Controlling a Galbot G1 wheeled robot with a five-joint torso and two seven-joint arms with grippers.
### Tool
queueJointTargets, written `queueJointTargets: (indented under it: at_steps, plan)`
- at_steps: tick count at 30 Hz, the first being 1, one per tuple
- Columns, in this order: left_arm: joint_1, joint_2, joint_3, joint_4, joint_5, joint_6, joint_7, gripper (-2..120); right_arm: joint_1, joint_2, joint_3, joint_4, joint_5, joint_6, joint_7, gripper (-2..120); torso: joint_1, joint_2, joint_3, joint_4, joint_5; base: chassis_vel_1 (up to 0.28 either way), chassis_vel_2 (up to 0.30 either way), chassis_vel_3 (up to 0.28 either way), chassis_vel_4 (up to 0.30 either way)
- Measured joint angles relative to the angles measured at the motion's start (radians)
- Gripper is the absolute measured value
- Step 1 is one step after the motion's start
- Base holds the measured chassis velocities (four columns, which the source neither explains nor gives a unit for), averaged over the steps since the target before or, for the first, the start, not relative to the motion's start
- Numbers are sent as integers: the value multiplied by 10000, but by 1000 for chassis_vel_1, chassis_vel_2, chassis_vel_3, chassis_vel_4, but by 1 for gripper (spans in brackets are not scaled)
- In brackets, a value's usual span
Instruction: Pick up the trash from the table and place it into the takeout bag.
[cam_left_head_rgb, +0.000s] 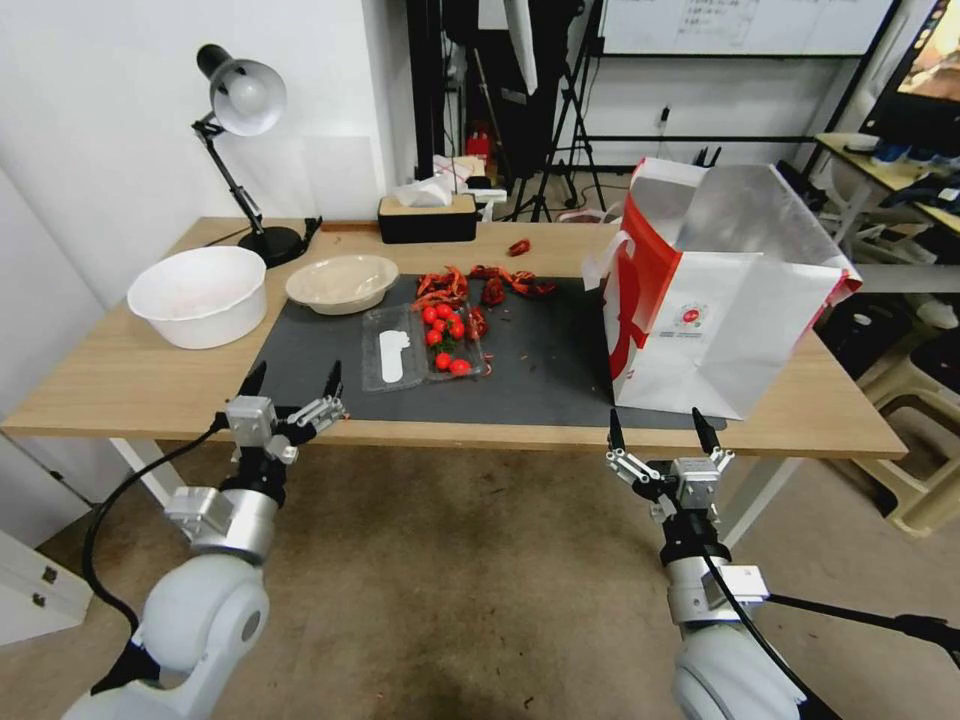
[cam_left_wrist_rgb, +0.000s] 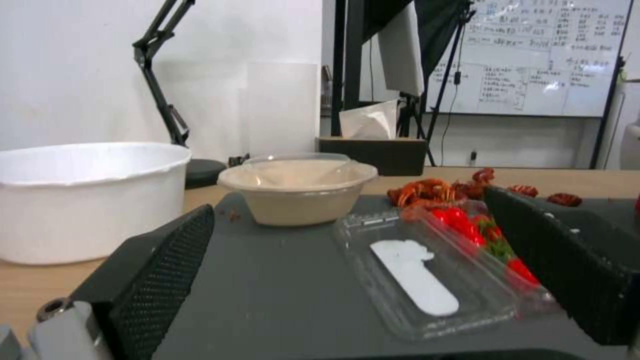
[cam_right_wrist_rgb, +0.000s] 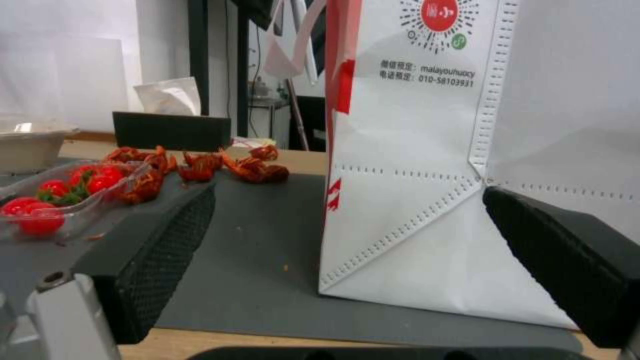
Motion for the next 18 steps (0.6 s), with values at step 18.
queueJointTargets:
  at_steps: [18]
  plan:
    - [347,-153,12,1073,592,-1013,418,100,-15,60,-23,-100,-65,42,-3,100,0,0,0,-1,-1,0,0,0,0]
